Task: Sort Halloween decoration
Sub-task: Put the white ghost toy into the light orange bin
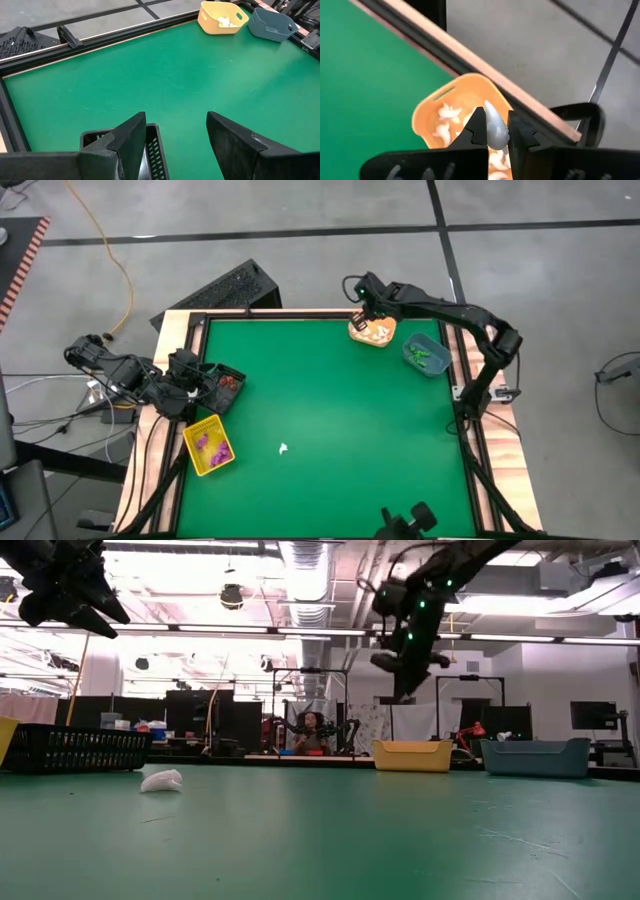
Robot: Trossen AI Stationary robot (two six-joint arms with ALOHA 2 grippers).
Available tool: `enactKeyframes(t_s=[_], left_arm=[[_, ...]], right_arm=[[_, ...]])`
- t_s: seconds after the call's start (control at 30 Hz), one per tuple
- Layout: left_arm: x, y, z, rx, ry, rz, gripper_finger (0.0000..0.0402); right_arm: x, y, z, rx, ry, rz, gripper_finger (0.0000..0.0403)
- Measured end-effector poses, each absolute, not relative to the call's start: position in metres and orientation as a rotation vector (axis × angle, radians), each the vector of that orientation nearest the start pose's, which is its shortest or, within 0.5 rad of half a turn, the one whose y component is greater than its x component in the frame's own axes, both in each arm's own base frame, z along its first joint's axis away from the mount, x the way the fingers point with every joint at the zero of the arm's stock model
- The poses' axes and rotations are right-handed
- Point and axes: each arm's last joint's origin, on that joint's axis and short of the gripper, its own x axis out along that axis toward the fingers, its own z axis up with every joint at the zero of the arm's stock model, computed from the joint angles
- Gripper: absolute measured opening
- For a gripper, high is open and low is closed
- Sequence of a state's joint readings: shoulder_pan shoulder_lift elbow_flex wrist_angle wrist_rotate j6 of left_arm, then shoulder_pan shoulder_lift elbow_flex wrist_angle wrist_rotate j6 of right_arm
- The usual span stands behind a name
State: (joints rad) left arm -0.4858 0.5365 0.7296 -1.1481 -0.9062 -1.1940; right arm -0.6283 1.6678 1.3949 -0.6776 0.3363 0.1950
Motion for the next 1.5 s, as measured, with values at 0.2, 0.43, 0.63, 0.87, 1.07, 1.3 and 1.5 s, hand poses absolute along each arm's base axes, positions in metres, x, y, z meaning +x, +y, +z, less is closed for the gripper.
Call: enactKeyframes(t_s=[0.2, 0.43, 0.63, 0.87, 1.07, 1.3, 1.5], left_arm=[[0.074, -0.013, 0.274, -0.528, 0.385, 0.738, 0.0199], [0.074, -0.013, 0.274, -0.53, 0.389, 0.738, 0.0199], [0.074, -0.013, 0.274, -0.53, 0.389, 0.738, 0.0199], [0.074, -0.014, 0.274, -0.526, 0.392, 0.739, 0.0199], [0.075, -0.014, 0.274, -0.527, 0.392, 0.739, 0.0199], [0.075, -0.014, 0.274, -0.527, 0.392, 0.739, 0.0199], [0.075, -0.014, 0.274, -0.526, 0.391, 0.74, 0.0199]], right_arm=[[0.276, -0.226, 0.253, 0.368, 0.981, -0.964, 0.0037], [0.275, -0.228, 0.229, 0.404, 1.039, -0.931, 0.004], [0.272, -0.232, 0.22, 0.466, 1.003, -0.932, 0.0055], [0.27, -0.234, 0.22, 0.473, 1.0, -0.941, 0.0099], [0.269, -0.234, 0.221, 0.484, 1.009, -0.935, 0.0164], [0.286, -0.226, 0.24, 0.47, 0.965, -0.763, 0.0199], [0.319, -0.201, 0.268, 0.385, 0.857, -0.607, 0.0195]])
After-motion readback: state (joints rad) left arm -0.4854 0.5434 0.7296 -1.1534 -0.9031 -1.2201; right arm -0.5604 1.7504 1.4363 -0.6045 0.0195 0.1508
